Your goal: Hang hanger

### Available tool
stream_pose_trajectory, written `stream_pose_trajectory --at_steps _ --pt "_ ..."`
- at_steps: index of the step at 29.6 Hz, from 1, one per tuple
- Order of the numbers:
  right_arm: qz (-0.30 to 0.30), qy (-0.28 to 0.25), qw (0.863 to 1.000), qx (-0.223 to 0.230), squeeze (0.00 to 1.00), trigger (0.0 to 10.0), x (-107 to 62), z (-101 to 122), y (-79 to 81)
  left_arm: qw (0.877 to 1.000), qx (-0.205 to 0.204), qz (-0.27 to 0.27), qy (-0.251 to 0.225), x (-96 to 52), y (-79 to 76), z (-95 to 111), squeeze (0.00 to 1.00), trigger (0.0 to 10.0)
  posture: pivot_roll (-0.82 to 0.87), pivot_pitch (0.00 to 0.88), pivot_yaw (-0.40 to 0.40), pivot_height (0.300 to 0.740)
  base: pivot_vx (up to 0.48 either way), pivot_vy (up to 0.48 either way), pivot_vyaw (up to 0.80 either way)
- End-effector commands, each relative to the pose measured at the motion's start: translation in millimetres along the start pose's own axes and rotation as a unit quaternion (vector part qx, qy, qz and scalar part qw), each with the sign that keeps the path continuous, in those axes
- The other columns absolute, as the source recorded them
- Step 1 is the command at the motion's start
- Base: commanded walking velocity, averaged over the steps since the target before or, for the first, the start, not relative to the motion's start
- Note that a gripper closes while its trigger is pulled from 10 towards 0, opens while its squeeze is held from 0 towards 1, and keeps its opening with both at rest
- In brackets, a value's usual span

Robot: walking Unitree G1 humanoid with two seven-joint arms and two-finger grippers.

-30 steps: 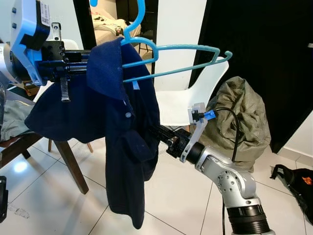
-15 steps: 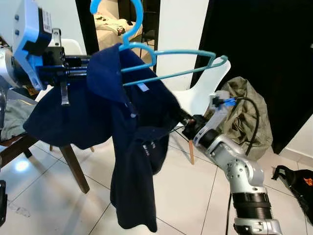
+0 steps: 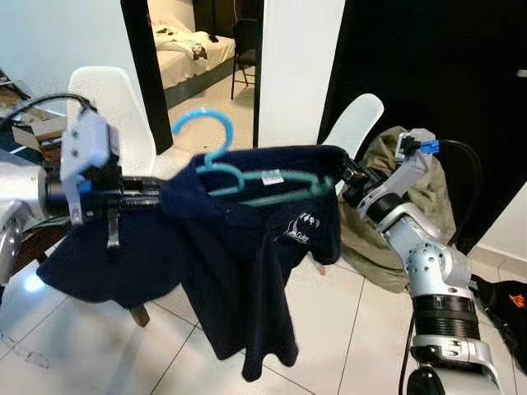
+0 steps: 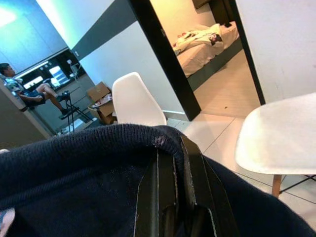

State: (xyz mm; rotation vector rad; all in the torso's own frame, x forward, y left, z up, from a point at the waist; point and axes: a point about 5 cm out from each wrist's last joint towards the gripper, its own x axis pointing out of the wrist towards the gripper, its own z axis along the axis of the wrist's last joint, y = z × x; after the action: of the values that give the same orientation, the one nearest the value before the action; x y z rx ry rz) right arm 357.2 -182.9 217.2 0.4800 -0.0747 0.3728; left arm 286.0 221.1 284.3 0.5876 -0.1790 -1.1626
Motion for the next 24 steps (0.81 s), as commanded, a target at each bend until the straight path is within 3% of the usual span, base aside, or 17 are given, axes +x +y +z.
stream_pose_trajectory --at_steps 1,11,14,22,24 --pt "-0.017 0.011 1.000 -0.003 0.00 0.0 -0.3 -0.9 -4.3 0.999 0.020 -0.003 0.028 -1.4 -3.5 0.0 0.00 10.0 0.06 0.000 -0.020 0.740 0.000 0.000 0.00" --pt "0.014 0.045 0.999 -0.014 0.00 0.0 2.9 -10.8 4.8 0.996 0.063 0.042 0.047 6.8 0.8 -1.0 0.00 10.0 0.05 0.000 -0.021 0.740 0.000 0.000 0.00" --pt "0.019 0.085 0.996 -0.033 0.00 0.0 0.2 -24.1 4.3 0.994 0.063 0.085 -0.005 8.3 6.7 13.3 0.00 10.0 0.05 0.000 -0.021 0.740 0.000 0.000 0.00" --pt "0.027 0.109 0.993 -0.038 0.00 0.0 -0.3 -35.5 7.9 0.996 0.037 0.062 -0.049 9.8 -1.9 21.3 0.00 10.0 0.05 0.000 -0.022 0.740 0.000 0.000 0.00" --pt "0.028 0.111 0.993 -0.038 0.00 0.0 -0.1 -35.8 8.2 0.997 0.039 0.058 -0.041 10.0 -3.4 19.6 0.00 10.0 0.05 0.000 -0.022 0.740 0.000 0.000 0.00"
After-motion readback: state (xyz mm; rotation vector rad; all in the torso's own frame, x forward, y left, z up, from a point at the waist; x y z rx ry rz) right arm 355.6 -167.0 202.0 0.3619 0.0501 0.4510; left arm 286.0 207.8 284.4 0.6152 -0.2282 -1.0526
